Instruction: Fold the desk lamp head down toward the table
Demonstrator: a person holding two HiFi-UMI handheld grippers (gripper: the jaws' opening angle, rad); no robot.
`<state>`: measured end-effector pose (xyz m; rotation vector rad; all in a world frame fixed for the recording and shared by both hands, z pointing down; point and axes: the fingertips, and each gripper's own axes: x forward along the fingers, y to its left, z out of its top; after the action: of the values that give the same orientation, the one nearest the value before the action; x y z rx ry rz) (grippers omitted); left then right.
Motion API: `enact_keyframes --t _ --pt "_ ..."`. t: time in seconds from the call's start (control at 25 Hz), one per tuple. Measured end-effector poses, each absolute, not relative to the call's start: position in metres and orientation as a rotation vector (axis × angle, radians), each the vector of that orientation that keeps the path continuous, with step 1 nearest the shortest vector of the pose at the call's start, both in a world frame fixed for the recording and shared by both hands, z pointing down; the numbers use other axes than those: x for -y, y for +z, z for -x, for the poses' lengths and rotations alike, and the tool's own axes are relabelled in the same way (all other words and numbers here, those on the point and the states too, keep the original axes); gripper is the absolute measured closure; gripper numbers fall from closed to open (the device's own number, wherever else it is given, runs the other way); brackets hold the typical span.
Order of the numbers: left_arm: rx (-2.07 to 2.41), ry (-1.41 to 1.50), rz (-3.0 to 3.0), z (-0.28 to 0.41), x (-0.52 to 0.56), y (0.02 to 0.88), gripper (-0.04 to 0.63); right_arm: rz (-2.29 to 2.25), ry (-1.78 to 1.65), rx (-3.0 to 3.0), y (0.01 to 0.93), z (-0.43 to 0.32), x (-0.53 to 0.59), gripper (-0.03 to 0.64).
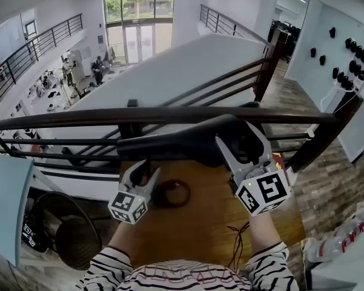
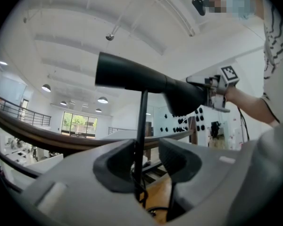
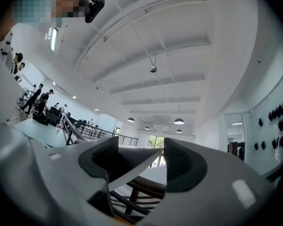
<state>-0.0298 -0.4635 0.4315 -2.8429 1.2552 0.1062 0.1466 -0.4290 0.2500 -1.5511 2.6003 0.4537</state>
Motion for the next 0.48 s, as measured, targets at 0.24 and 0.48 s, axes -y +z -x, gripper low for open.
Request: enact_keyframes --t 0.24,0.48 --pt "-1.123 0.047 2.849 0.02 0.455 0.435 0.367 1.593 0.316 -2.595 0.282 -0.157 0.431 0.327" --pt "-1.064 0.06 2.887 0.016 0.451 0.433 0.307 1.639 0.178 -2.679 0.329 -0.156 0.435 0.337"
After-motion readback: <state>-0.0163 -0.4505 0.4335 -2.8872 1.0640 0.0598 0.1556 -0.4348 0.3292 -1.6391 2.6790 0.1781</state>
